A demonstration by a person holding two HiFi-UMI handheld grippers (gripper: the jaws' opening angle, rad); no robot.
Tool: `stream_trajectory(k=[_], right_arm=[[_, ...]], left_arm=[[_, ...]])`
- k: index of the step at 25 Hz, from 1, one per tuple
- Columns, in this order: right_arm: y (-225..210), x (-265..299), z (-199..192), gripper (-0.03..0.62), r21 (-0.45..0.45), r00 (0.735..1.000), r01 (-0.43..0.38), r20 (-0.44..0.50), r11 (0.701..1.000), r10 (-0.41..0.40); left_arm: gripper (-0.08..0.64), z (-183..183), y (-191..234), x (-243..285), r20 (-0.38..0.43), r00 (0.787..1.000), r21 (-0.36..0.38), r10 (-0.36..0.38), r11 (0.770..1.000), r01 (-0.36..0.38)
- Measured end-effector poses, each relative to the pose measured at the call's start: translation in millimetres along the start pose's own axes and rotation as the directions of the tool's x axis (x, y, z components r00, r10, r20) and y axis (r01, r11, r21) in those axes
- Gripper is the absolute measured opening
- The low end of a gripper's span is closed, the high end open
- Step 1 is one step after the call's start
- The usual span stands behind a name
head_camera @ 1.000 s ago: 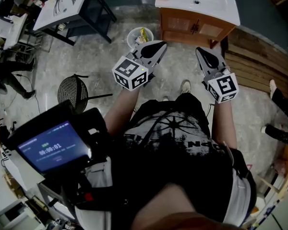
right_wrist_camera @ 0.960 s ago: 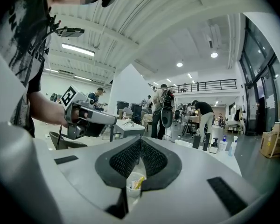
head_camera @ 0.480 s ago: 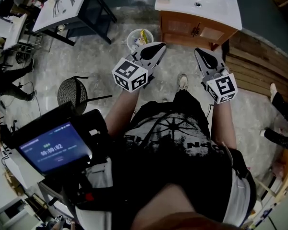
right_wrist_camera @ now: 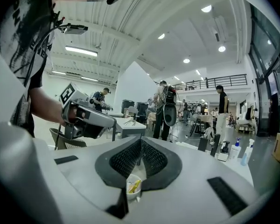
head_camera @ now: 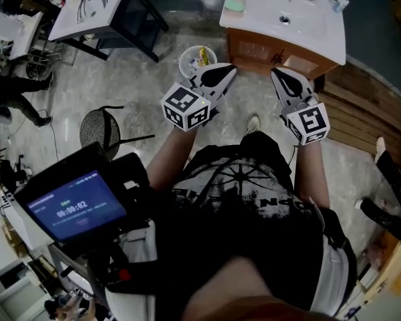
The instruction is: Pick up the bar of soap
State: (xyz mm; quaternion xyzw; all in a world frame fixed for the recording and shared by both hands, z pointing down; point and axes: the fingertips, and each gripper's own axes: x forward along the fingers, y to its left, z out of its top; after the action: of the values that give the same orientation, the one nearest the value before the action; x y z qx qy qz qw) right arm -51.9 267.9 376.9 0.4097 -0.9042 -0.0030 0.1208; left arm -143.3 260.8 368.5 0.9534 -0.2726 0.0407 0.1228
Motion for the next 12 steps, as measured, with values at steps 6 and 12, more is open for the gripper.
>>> stream_trajectory(k=[6,12], right_arm=[[-52,30,2,0.015,-0.006,0.998,-0.055,0.007,0.998,0.055],[-100,50,0,0.015,-0.021,0.993,-0.113,0.017,0.993,0.114]], left_arm=[[0.012,12,30,49,0.007,1.0,-0.015,0.026,1.0,-0.026],[0.012,24,52,95,0.018,0.998,-0.013,0.063,0.998,-0.063]])
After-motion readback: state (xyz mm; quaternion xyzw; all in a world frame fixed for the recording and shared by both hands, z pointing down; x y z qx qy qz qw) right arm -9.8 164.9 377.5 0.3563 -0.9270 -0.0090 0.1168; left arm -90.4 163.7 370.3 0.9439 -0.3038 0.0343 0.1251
